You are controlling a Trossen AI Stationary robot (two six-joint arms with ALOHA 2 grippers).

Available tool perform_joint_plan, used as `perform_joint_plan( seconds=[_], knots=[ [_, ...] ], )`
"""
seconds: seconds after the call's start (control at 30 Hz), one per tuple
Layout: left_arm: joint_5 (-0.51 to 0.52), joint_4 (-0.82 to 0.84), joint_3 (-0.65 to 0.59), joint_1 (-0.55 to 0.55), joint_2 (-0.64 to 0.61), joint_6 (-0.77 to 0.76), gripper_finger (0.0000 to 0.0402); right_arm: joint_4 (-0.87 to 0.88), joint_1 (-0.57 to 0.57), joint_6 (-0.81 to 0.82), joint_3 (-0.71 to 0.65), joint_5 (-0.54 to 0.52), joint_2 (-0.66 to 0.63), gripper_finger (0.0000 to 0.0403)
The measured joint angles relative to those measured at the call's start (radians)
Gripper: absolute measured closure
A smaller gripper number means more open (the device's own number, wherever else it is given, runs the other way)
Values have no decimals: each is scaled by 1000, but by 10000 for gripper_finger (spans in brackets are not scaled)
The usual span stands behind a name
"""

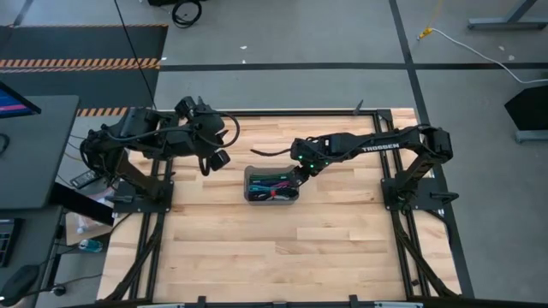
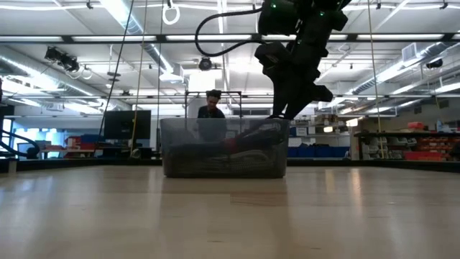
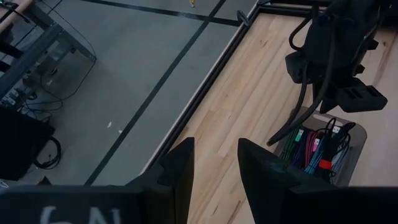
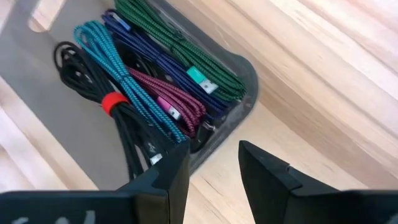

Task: Pick and place USB-C Cables
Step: Adjust the black bin

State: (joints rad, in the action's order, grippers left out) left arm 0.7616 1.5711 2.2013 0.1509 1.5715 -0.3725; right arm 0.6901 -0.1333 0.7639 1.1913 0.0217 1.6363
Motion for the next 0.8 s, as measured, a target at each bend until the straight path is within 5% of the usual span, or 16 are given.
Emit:
perform_joint_plan(
  seconds=[0.8],
  knots=[
    [0,0,0,0,0,1,271,-18,6,21,0,-30,0,259]
  ],
)
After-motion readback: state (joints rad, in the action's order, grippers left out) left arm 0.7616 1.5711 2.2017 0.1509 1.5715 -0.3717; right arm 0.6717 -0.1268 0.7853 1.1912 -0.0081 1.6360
